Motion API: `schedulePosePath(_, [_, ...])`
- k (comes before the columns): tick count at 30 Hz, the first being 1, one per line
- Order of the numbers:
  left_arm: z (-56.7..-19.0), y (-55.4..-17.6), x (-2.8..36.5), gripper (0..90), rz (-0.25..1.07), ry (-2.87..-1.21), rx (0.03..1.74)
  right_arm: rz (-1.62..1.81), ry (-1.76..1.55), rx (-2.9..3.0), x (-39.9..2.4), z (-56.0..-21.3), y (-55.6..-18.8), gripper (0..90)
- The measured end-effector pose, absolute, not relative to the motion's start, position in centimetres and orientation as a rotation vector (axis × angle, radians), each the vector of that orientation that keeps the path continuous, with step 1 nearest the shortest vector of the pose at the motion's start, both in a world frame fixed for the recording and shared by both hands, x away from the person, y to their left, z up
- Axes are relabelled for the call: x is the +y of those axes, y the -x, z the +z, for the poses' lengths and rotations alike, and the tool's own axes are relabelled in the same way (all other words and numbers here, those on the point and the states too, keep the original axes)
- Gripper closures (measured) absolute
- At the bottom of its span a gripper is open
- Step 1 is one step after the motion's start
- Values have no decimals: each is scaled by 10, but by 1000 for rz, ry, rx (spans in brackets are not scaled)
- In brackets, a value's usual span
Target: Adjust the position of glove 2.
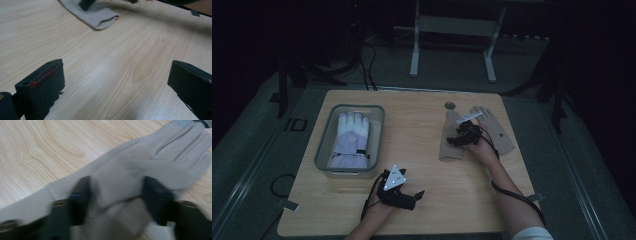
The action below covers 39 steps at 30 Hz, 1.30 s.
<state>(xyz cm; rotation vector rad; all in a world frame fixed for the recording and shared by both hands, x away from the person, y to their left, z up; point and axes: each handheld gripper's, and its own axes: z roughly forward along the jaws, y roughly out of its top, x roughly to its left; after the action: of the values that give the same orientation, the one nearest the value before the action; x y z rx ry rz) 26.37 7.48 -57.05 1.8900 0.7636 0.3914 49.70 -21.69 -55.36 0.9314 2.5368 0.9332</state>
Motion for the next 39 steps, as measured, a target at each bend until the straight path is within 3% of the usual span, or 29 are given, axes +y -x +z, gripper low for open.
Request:
schedulePosePath(1, [-570, -264, 75, 12, 394, -1886, 763, 929, -947, 2547, -218, -551, -498, 519])
schedulePosePath(3, [-570, -264, 75, 12, 395, -1877, 766, 933, -967, 2550, -217, -549, -497, 649])
schedulePosePath(6, [-570, -263, 77, 12, 395, -1861, 770, 926, -1009, 2564, -214, -547, -495, 758])
schedulePosePath(8, [-569, -264, 78, 12, 397, -1849, 766, 943, -996, 2595, -211, -543, -491, 775])
schedulePosePath(17, [-569, -265, 81, 12, 403, -1824, 775, 1133, -929, 2573, -192, -503, -454, 781])
schedulePosePath(22, [-568, -264, 82, 12, 406, -1813, 775, 1232, -877, 2461, -182, -481, -412, 781])
schedulePosePath(31, [-569, -266, 83, 12, 391, -1811, 779, 1120, -953, 2522, -182, -526, -390, 765])
schedulePosePath(33, [-570, -267, 84, 12, 386, -1814, 780, 1089, -949, 2562, -180, -540, -389, 723])
schedulePosePath(34, [-570, -267, 84, 12, 383, -1813, 782, 1095, -955, 2587, -178, -545, -388, 658])
schedulePosePath(36, [-570, -268, 84, 12, 379, -1812, 783, 1074, -939, 2589, -176, -548, -388, 637])
schedulePosePath(37, [-571, -268, 84, 12, 381, -1810, 783, 1067, -920, 2608, -172, -552, -387, 544])
schedulePosePath(39, [-570, -268, 84, 12, 382, -1808, 784, 1035, -881, 2615, -168, -556, -387, 487])
